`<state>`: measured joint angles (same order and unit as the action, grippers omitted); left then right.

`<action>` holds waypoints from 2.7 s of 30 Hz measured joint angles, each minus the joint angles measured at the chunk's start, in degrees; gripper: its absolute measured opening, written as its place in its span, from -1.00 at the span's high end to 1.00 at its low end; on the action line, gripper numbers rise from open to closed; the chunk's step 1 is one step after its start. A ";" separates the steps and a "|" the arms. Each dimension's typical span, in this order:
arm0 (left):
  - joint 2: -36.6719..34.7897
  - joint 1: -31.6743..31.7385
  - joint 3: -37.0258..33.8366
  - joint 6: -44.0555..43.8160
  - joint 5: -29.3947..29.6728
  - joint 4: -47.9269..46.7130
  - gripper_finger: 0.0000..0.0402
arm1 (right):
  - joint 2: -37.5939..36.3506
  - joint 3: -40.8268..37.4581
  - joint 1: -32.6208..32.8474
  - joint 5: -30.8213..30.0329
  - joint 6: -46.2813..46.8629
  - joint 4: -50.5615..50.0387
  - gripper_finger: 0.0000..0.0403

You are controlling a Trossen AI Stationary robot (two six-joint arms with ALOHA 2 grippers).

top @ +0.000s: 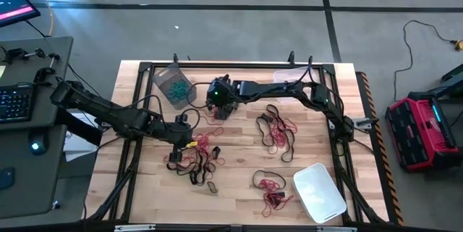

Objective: Sort rubber bands into baskets
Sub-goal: Put the blue rubber band into the black bin

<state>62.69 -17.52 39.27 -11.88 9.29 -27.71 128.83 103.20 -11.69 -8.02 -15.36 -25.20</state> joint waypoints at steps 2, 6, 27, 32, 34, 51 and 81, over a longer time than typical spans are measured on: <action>-0.42 -0.61 0.00 -0.03 -0.11 -0.27 1.00 | -0.04 1.32 0.21 0.10 -0.08 -1.36 1.00; -2.42 -1.95 -0.02 -1.28 0.50 -1.22 1.00 | -0.04 3.41 0.80 0.89 -0.11 -4.14 1.00; -8.65 -6.23 0.00 -4.07 4.38 -1.62 1.00 | -0.04 -1.81 5.25 2.10 -0.17 -3.28 0.37; -8.65 -6.21 0.00 -3.97 4.38 -1.63 1.00 | -0.04 -1.81 5.09 -0.38 -4.40 -3.34 0.26; -8.65 -6.21 0.00 -3.91 4.38 -1.63 1.00 | 0.10 -1.81 4.91 1.07 -6.57 -3.25 0.26; -8.61 -6.21 0.00 -3.98 4.38 -2.43 1.00 | 4.81 -1.73 4.95 6.61 -16.17 0.37 0.39; -8.63 -6.19 0.02 -4.48 4.30 -2.77 1.00 | 1.39 -1.27 5.86 6.61 -13.84 -1.34 0.98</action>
<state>54.06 -23.70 39.29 -16.36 13.59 -30.48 130.22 101.93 -5.83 -1.41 -29.20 -26.54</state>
